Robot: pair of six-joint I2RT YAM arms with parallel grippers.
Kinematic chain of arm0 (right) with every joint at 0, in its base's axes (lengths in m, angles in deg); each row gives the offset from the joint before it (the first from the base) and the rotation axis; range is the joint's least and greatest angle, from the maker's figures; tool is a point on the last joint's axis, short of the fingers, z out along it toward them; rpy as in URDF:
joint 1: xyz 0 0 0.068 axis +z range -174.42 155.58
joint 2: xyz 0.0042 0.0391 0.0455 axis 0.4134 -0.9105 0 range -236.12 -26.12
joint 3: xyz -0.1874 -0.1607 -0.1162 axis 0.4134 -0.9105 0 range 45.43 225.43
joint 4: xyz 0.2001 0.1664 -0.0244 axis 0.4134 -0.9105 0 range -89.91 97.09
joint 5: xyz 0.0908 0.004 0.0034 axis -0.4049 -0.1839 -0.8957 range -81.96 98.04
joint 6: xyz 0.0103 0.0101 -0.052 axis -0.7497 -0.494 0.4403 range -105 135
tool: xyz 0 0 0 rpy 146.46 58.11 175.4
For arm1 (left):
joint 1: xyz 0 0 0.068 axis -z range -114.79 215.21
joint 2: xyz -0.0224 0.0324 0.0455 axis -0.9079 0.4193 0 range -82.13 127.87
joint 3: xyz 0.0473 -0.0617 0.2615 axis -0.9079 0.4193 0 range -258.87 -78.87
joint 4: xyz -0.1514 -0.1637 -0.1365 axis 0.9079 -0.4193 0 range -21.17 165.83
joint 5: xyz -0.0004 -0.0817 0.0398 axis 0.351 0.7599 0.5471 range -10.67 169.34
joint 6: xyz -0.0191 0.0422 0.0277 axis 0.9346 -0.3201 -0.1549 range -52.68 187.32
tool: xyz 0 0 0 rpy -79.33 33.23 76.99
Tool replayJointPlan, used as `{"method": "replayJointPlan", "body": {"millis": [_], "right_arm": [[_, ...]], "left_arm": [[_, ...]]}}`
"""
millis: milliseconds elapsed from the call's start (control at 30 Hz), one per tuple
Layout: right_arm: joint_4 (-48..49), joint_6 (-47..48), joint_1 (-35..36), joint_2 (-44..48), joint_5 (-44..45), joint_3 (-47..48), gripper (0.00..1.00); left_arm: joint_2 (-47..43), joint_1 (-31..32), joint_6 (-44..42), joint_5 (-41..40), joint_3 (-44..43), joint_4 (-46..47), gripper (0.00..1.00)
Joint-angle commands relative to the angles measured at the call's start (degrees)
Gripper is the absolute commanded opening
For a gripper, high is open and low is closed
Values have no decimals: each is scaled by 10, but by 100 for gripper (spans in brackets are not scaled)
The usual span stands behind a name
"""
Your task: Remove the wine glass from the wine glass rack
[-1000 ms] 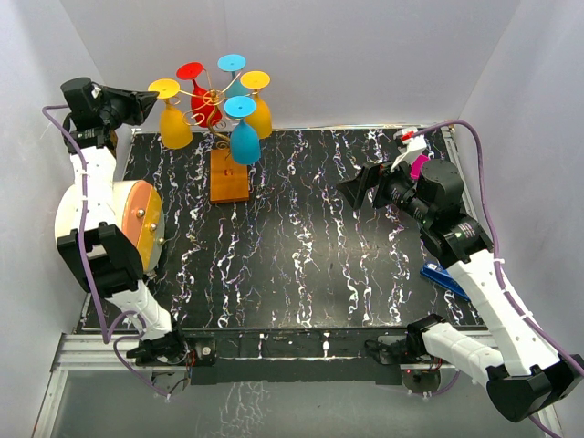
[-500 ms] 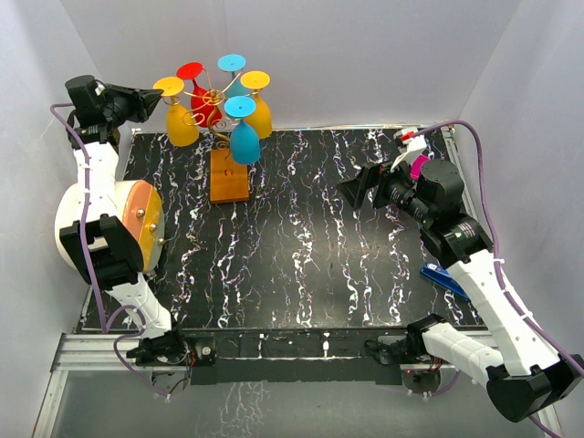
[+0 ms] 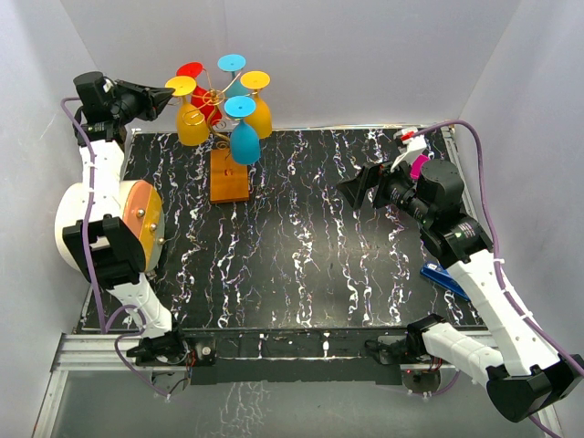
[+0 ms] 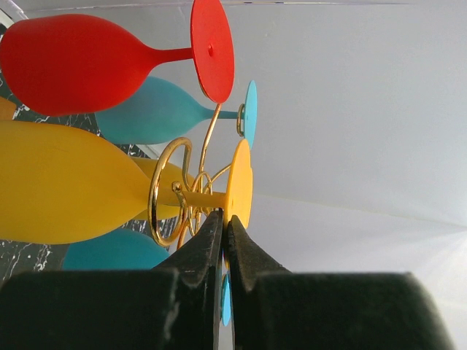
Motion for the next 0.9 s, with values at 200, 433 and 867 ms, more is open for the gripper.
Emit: {"method": "replayJointPlan", "body": {"millis": [200, 433, 867], "right_arm": [[35, -8, 4, -5, -12, 8, 98], [42, -19, 4, -9, -19, 5, 98], [57, -56, 3, -3, 13, -13, 98]], "left_arm": [[-84, -7, -35, 20, 11, -33, 0], [-151, -31, -29, 29, 83, -19, 0], [-302, -85, -124, -19, 128, -123, 0]]}}
